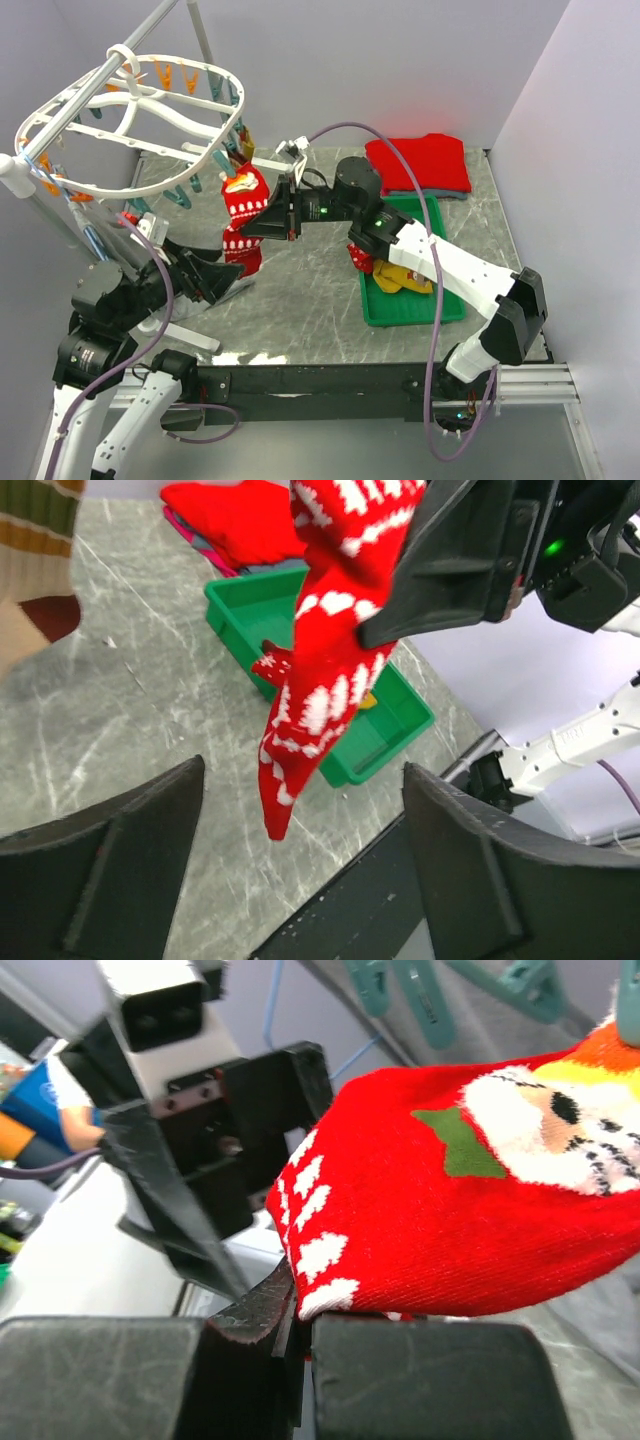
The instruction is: Remove the socks clipped to the hanger
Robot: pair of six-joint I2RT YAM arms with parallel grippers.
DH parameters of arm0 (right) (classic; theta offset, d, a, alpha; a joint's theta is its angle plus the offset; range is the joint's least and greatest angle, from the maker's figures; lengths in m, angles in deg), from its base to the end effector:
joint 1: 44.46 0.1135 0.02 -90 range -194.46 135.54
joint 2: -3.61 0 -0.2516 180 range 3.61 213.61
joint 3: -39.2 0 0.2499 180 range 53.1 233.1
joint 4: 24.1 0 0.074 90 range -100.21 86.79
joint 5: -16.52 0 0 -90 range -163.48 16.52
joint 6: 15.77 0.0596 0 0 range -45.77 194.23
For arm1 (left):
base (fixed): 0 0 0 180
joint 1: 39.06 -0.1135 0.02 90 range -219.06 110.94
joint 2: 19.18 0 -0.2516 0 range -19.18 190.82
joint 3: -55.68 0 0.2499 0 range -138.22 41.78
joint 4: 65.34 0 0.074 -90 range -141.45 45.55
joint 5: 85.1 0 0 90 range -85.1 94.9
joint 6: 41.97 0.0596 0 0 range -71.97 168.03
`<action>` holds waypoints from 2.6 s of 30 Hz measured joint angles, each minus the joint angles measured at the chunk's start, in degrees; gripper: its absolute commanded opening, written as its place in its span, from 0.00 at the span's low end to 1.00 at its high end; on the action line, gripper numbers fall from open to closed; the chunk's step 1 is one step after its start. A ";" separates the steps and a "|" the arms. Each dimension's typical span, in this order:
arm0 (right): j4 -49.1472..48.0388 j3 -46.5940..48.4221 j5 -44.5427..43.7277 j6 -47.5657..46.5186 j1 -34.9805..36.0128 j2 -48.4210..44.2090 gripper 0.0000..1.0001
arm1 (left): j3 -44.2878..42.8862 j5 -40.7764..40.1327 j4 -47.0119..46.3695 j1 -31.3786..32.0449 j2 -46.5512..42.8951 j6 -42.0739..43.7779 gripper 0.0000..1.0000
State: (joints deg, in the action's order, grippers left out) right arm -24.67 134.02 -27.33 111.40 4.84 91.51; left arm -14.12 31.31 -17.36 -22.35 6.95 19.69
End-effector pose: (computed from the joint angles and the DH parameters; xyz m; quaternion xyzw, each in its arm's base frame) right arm 0.2108 0.3109 0.4101 -0.3571 0.5721 0.6621 0.3269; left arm 0.0900 -0.0547 0.3873 0.0822 0.7259 -0.4083 0.5474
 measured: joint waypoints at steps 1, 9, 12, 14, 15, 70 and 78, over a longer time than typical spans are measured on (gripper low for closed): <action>-0.50 0.00 0.24 0.68 0.24 0.00 0.00 | 0.39 0.37 -0.15 0.00 -0.13 -0.04 0.66; -1.55 0.04 1.07 2.89 2.36 0.09 0.15 | 1.36 2.34 -0.44 0.00 -0.17 -1.09 0.14; -1.38 0.09 1.09 2.84 2.73 0.22 0.30 | 1.36 3.04 -0.39 0.00 -0.20 -1.03 0.01; -0.72 0.33 0.90 2.45 2.86 0.48 0.46 | 1.36 3.28 -0.24 0.00 -0.24 -0.83 0.01; 0.11 0.57 0.50 1.92 2.93 0.61 0.51 | 1.36 3.32 -0.07 0.00 -0.33 -0.81 0.01; 4.02 37.70 -0.13 -7.54 -3.06 30.60 0.74 | 1.90 9.84 2.80 0.00 -4.17 -2.45 0.01; -0.87 37.70 0.07 -3.63 -3.06 30.69 0.66 | 1.90 9.84 2.60 0.00 -4.20 -2.58 0.01</action>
State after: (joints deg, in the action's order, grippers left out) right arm -25.54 171.73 -27.26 107.77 1.78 122.19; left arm -12.21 41.15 -14.76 -22.35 2.76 17.11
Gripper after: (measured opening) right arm 0.692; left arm 0.028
